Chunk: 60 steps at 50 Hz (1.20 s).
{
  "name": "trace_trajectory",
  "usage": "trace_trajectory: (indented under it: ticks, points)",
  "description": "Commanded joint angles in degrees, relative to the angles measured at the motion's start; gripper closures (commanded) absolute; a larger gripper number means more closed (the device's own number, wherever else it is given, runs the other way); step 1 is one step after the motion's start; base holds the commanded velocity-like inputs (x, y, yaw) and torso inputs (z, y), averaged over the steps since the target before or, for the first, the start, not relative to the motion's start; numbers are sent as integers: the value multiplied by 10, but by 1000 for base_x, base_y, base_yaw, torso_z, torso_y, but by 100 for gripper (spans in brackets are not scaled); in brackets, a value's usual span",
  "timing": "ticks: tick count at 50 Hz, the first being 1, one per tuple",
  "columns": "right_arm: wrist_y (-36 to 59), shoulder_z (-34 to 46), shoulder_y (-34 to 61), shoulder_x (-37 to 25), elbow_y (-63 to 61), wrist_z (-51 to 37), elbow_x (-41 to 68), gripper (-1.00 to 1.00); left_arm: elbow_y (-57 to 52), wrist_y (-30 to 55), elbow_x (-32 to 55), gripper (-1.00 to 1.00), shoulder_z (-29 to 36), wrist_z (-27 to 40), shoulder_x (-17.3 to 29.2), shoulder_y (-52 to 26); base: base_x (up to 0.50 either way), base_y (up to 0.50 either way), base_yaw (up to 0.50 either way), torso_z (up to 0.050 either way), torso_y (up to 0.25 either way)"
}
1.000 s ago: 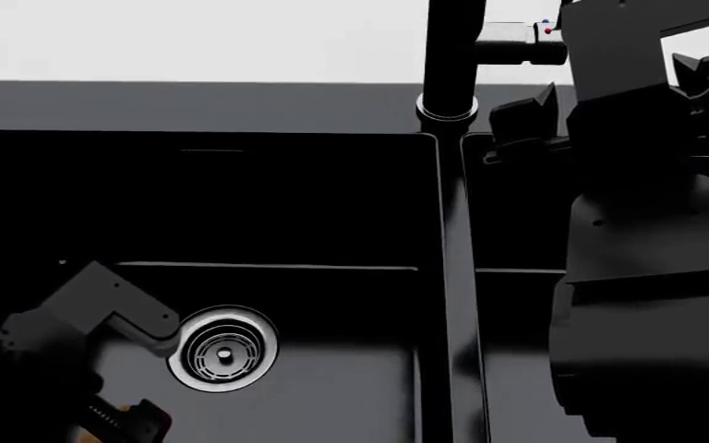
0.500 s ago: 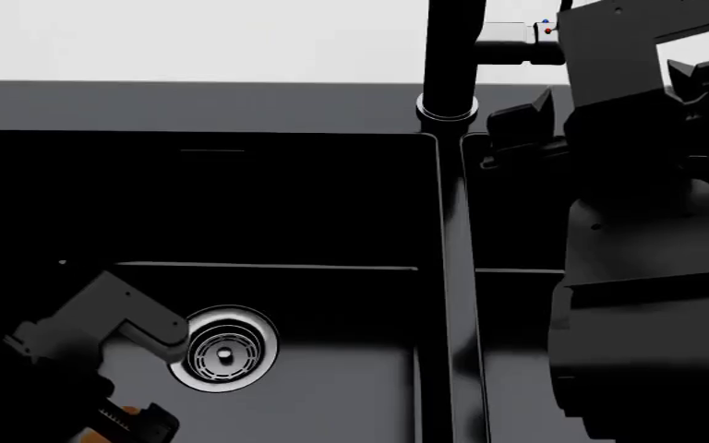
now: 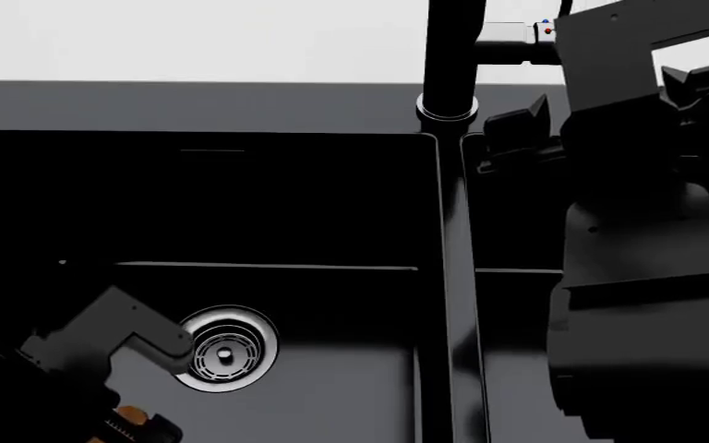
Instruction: Pick the kiwi from the sink and place it on the plate located on the counter
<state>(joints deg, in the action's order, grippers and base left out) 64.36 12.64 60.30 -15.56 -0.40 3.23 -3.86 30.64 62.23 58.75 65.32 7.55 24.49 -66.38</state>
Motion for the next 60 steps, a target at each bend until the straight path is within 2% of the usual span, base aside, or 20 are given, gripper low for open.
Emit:
trace_trajectory:
  ticks: [1,44,53,54,60]
  points:
    - [-22,2,7,5,32,5,0,-100,26,-41,-13,-100,6,-21,-9,7,0,0,0,0,0]
    - [-24,0,0,5,31,3,11,-100,113,-85,-37,-100,18,-51,-41,32,0,0,0,0,0]
    - [-25,1,1,7,31,3,14,-100,103,-89,-32,-100,12,-46,-36,36,0,0,0,0,0]
    - [-25,1,1,7,31,3,14,-100,103,-90,-32,100,11,-45,-35,36,0,0,0,0,0]
    - [-24,2,2,7,28,3,15,-100,77,-96,-29,100,7,-41,-25,40,0,0,0,0,0]
